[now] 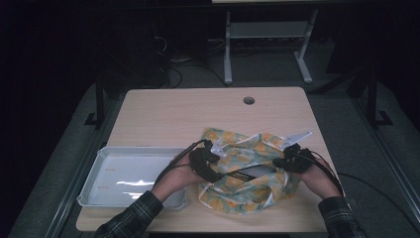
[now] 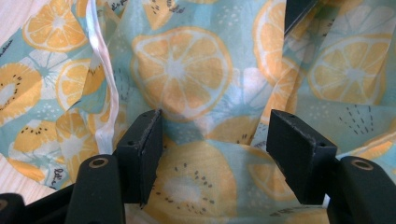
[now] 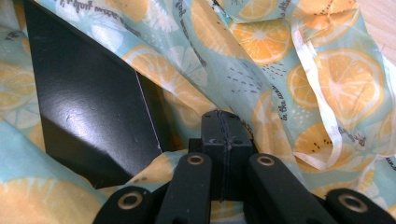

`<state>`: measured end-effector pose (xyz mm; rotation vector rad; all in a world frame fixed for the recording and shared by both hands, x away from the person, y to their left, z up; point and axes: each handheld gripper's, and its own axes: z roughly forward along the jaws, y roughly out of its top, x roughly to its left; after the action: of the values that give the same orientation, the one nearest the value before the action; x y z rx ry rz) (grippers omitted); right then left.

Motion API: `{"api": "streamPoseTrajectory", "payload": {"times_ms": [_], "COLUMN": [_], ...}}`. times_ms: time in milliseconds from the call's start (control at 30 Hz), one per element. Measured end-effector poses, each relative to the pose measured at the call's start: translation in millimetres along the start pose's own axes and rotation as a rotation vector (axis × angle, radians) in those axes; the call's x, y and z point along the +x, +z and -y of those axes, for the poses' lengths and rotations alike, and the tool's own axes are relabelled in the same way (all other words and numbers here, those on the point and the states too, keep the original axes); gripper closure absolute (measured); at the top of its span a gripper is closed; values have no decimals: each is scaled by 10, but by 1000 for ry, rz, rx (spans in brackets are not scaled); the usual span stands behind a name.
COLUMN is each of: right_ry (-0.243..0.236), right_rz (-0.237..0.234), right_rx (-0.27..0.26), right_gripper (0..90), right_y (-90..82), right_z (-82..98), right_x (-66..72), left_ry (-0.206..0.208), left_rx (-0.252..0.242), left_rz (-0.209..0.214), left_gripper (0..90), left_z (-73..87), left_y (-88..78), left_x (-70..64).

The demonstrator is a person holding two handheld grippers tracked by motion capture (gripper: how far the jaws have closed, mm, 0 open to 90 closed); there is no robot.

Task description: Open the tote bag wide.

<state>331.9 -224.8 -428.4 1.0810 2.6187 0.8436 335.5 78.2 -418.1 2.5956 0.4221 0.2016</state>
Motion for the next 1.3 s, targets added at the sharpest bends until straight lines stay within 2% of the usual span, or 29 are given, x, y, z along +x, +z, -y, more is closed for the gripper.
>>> {"api": "streamPoseTrajectory", "payload": {"times_ms": [133, 200, 267, 467, 567, 633, 733, 800, 933, 1000, 1100, 1200, 1267, 1300], "right_ry": [-1, -4, -4, -3, -4, -3, 1, 5, -7, -18, -48, -76, -87, -92], "right_rz": [-3, -2, -1, -6, -8, -6, 5, 10, 13, -12, -83, -118, -143, -154], "right_rx": [0, 2, 3, -6, -9, -16, -41, -65, -123, -149, -164, -148, -135, -120], "right_gripper": [893, 893, 893, 893, 893, 884, 820, 759, 719, 705, 666, 618, 594, 576], "right_y": [6, 10, 9, -13, -19, -39, -126, -226, -455, -548, -604, -577, -538, -514], "right_z": [-2, -4, -1, -4, -6, -9, -25, -31, -44, -53, -59, -43, -24, -16], "right_x": [-4, 0, -1, -3, 3, 6, 17, 38, 105, 145, 245, 334, 365, 378], "left_ry": [16, 14, -3, -54, -76, -84, -102, -129, -134, -124, -124, -141, -132, -114], "left_rx": [35, 39, 31, -50, -86, -109, -122, -138, -133, -125, -127, -141, -139, -128], "left_rz": [-31, -41, -31, 34, 65, 70, 80, 87, 89, 88, 85, 84, 76, 75], "left_gripper": [351, 389, 476, 809, 882, 885, 885, 884, 884, 884, 866, 777, 699, 678], "left_z": [11, 10, 11, 8, -17, -40, -61, -69, -82, -85, -93, -98, -114, -124], "left_y": [54, 62, 31, -156, -234, -266, -278, -269, -265, -274, -272, -260, -262, -268], "left_x": [-33, -30, -5, 125, 188, 218, 261, 271, 288, 301, 301, 292, 291, 293]}}
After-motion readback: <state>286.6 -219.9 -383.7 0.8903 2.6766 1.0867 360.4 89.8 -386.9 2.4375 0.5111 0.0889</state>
